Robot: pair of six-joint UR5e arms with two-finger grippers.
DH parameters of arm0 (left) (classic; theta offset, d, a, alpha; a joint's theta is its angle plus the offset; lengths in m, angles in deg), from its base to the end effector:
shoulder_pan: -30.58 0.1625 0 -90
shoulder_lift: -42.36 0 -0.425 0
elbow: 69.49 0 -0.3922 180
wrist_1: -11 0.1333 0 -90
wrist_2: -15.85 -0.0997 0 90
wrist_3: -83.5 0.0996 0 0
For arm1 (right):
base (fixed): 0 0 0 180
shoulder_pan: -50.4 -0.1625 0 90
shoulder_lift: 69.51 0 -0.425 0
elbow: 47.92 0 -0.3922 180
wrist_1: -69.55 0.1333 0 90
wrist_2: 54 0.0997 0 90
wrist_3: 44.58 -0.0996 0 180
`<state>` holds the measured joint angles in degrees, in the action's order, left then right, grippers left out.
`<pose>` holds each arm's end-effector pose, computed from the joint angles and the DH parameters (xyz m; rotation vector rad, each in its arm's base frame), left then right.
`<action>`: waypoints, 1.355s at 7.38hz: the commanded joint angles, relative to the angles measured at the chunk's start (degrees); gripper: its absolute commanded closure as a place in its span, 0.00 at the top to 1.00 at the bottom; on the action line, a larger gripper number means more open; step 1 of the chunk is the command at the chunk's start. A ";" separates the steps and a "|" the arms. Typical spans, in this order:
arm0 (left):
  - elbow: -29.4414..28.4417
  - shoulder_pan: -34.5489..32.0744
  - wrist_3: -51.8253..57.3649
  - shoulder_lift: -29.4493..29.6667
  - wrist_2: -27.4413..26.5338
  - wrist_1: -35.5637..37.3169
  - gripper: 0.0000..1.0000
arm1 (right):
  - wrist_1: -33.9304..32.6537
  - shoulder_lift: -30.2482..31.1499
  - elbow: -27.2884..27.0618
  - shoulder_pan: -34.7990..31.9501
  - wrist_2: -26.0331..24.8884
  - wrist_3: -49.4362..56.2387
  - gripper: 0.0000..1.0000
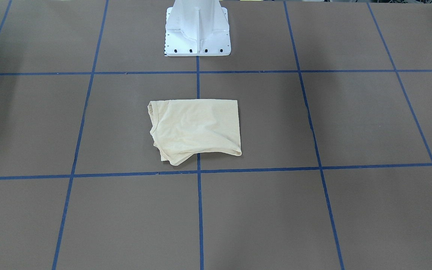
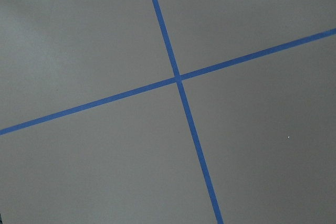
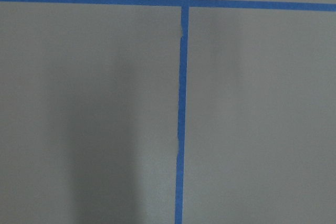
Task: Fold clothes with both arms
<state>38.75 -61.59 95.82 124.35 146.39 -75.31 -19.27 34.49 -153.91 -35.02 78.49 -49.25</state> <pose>-0.0850 -0.4315 0.5775 0.1980 0.6886 0.2099 0.0345 -0.3968 0.6291 -0.0072 -0.7432 -0.0190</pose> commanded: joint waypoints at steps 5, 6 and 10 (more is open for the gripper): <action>-1.63 0.06 0.51 -3.33 8.42 -0.62 1.00 | -0.13 0.15 -0.18 -0.01 -0.30 0.01 1.00; -1.72 0.06 0.60 -3.33 8.42 -0.62 1.00 | -0.05 0.15 -0.18 -0.01 -0.30 0.01 1.00; -1.54 0.06 0.51 -3.33 8.50 -0.62 1.00 | -0.04 0.15 -0.18 -0.01 -0.21 0.01 1.00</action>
<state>37.16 -61.53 96.36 121.02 154.88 -75.95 -19.31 34.64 -154.09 -35.03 78.27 -49.24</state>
